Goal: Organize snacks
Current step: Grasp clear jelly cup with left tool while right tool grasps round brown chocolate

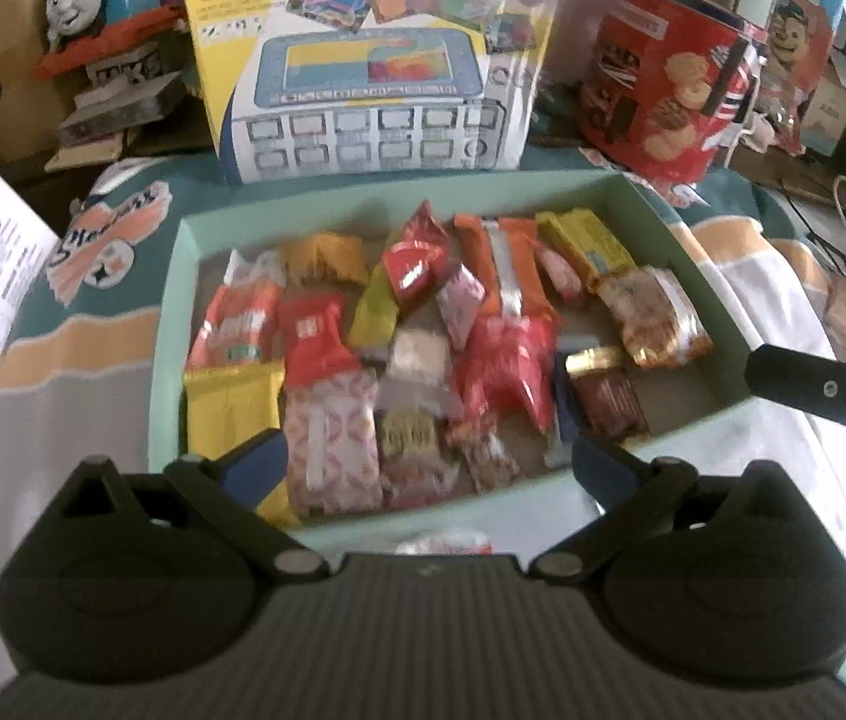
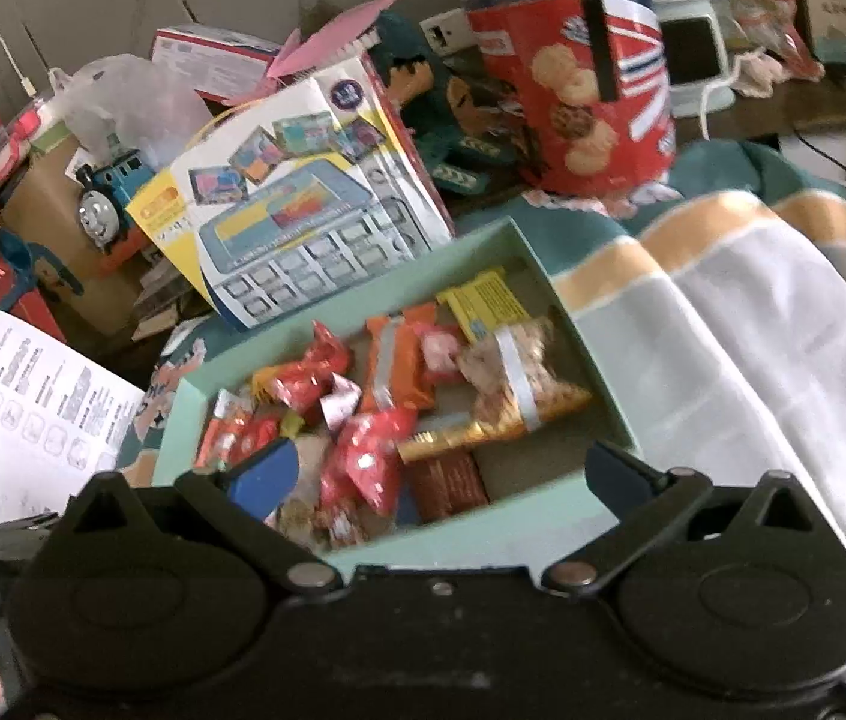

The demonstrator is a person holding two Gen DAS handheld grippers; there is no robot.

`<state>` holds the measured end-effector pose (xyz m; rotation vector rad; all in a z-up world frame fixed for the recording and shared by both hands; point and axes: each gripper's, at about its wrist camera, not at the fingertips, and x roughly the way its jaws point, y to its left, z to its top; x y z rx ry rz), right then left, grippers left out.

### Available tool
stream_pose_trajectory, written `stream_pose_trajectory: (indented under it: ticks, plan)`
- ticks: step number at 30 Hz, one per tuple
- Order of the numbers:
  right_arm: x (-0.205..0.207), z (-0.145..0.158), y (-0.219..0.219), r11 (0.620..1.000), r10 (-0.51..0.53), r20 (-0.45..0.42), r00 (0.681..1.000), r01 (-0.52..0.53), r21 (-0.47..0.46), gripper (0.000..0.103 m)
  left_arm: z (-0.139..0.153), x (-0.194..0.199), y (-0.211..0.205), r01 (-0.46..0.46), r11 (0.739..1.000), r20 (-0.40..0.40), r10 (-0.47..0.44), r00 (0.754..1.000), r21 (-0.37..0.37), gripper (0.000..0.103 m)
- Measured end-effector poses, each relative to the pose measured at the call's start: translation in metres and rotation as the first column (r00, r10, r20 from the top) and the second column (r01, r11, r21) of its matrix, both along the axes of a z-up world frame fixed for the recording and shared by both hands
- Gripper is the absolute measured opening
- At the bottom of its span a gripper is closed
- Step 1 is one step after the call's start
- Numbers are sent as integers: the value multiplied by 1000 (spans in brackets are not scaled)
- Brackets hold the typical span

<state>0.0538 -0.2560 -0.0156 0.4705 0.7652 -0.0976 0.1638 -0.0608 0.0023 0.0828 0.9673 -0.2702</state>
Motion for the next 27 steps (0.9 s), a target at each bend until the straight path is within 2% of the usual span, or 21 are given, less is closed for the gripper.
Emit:
stream_pose_trajectory:
  ticks: [13,18,20,23,27]
  plan:
    - [-52,-66,11,999,-45,-137,990,44,-6,103,-55,-45,28,-31,999,-104,30,994,-10,103]
    - [-60,-80,16,998,-47,-153,987,42,-36,87,-69,-46,32,-50,999,-131,50,990,8,103]
    - [-61,-82,19,998,-39,-149,988,32,-50,77,-74,-44,33,-58,998,-141,59,988,7,103]
    - [-58,-85,23,999,-20,-151,988,12,-53,66,-78,-41,34,-65,998,-149,66,987,8,103]
    - [-48,-86,34,995,13,-141,990,-27,-98,59,-80,-38,35,-73,997,-145,74,987,13,103]
